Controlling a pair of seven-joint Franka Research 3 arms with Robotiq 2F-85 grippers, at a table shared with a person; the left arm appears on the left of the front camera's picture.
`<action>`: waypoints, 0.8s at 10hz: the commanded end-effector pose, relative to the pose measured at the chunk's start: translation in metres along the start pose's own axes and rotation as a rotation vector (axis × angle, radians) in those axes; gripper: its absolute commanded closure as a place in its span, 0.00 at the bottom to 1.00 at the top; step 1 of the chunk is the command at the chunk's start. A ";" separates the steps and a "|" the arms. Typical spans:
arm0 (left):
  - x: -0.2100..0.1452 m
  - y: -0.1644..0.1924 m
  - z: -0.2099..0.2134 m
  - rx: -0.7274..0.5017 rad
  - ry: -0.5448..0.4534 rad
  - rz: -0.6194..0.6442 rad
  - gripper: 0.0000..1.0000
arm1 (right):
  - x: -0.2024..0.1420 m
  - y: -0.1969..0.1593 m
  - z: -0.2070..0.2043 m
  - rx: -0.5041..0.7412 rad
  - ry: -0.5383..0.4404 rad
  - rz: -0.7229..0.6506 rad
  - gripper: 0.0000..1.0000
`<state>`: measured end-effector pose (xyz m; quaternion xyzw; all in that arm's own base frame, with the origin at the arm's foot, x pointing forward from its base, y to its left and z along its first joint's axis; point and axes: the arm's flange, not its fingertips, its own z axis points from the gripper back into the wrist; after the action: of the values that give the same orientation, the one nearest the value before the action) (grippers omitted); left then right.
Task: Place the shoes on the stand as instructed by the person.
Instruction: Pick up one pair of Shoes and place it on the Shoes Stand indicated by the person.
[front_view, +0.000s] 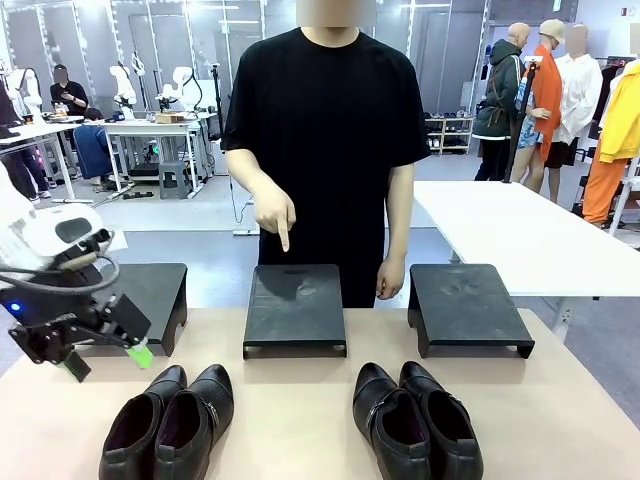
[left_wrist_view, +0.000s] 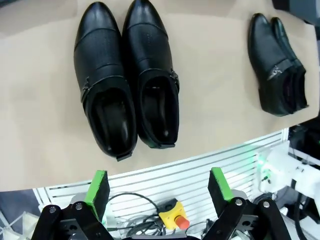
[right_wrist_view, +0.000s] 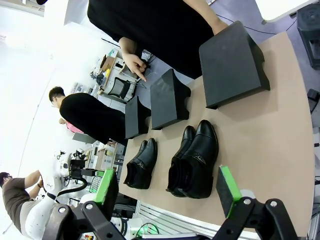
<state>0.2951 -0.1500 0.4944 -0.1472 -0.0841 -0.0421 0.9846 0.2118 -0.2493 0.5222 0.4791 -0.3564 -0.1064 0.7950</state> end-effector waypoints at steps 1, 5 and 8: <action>0.002 -0.003 -0.032 0.029 0.000 0.030 0.00 | 0.001 0.000 0.001 0.011 -0.005 0.013 0.00; 0.007 -0.008 -0.087 0.103 0.018 0.063 0.00 | 0.001 0.000 0.001 0.011 -0.005 0.013 0.00; 0.001 -0.001 -0.119 0.145 0.061 0.097 0.00 | 0.001 0.000 0.001 0.011 -0.005 0.013 0.00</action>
<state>0.3333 -0.1925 0.4073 -0.0887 -0.0431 -0.0099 0.9951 0.2119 -0.2491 0.5222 0.4791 -0.3561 -0.1062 0.7952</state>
